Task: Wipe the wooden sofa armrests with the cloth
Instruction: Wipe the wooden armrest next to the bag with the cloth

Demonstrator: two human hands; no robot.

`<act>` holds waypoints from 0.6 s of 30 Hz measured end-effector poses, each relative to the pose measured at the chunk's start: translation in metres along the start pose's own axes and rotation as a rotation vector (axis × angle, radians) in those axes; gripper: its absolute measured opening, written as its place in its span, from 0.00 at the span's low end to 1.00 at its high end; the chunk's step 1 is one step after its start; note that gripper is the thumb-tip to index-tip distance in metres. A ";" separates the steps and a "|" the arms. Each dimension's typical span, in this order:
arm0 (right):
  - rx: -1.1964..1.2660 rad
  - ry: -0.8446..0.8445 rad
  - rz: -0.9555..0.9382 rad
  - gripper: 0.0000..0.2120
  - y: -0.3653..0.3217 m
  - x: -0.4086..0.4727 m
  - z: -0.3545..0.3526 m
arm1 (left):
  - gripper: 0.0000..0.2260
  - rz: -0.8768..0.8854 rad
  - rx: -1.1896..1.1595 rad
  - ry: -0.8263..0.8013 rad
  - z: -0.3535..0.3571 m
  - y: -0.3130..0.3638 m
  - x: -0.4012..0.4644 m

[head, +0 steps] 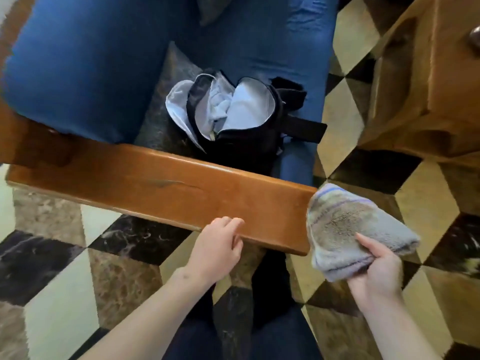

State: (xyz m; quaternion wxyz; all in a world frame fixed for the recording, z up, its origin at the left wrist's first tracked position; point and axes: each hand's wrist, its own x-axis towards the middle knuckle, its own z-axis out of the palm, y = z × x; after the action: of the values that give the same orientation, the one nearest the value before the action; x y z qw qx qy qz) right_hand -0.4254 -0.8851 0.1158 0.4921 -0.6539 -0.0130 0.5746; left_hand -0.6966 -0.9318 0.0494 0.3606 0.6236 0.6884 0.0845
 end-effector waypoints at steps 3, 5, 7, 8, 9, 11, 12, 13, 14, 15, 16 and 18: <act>0.075 0.066 -0.132 0.20 0.022 0.011 0.002 | 0.16 0.222 0.147 -0.030 0.007 -0.019 0.028; 0.064 0.108 -0.241 0.21 0.034 0.017 0.008 | 0.17 0.287 0.197 -0.003 0.016 -0.031 0.039; -0.074 0.106 -0.429 0.18 0.047 0.022 0.013 | 0.19 0.341 0.248 0.004 0.032 -0.040 0.046; -0.209 0.078 -0.540 0.15 0.051 0.024 0.016 | 0.21 0.356 0.274 -0.004 0.040 -0.042 0.047; -0.384 0.046 -0.644 0.14 0.056 0.030 0.018 | 0.22 0.362 0.297 -0.016 0.049 -0.044 0.049; -0.776 -0.062 -0.760 0.17 0.065 0.046 0.018 | 0.22 0.336 0.293 -0.015 0.069 -0.044 0.050; -0.932 -0.156 -0.787 0.24 0.070 0.055 0.019 | 0.22 0.314 0.271 0.007 0.074 -0.043 0.048; -1.057 -0.244 -0.805 0.30 0.078 0.064 0.021 | 0.22 0.295 0.243 0.028 0.078 -0.042 0.046; -1.150 -0.286 -0.790 0.34 0.087 0.074 0.024 | 0.22 0.281 0.212 0.046 0.082 -0.041 0.045; -1.217 -0.298 -0.748 0.36 0.096 0.082 0.029 | 0.21 0.275 0.179 0.060 0.085 -0.039 0.043; -1.258 -0.301 -0.689 0.38 0.108 0.089 0.036 | 0.22 0.273 0.162 0.073 0.085 -0.040 0.043; -1.365 -0.268 -0.670 0.38 0.127 0.100 0.042 | 0.22 0.258 0.134 0.110 0.086 -0.043 0.042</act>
State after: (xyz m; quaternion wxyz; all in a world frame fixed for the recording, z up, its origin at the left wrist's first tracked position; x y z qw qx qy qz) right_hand -0.4931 -0.8657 -0.0359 0.1216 -0.6984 -0.6213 0.3338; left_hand -0.6774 -0.9310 -0.0533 0.2662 0.7239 0.6255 0.1179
